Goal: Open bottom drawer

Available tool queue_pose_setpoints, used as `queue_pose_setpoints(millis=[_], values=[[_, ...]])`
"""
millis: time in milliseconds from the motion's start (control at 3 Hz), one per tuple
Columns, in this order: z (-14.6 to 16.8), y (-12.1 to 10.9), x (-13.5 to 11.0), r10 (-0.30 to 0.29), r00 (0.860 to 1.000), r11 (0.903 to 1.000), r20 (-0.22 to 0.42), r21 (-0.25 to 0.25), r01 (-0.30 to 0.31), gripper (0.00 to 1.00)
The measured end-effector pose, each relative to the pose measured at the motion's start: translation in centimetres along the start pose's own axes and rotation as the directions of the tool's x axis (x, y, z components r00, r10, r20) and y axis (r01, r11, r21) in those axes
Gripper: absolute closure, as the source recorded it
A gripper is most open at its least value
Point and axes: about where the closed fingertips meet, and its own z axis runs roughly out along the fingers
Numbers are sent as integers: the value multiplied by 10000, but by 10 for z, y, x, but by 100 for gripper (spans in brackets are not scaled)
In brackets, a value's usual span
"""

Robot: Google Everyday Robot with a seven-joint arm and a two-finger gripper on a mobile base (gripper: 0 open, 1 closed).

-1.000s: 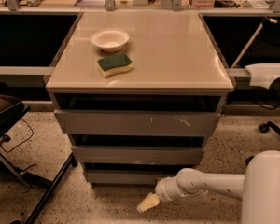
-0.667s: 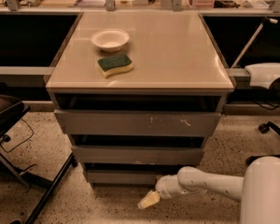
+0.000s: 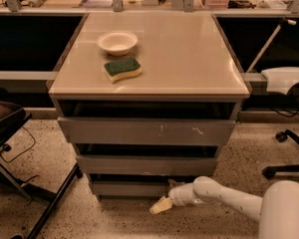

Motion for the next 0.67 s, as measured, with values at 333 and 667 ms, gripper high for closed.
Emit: queue_pose_setpoints(millis=[333,667], values=[[7,-1,3,-123,9999,9999,-74,85,124,0],[30,-23,11,-691,9971,9931,-313,925,717,0]])
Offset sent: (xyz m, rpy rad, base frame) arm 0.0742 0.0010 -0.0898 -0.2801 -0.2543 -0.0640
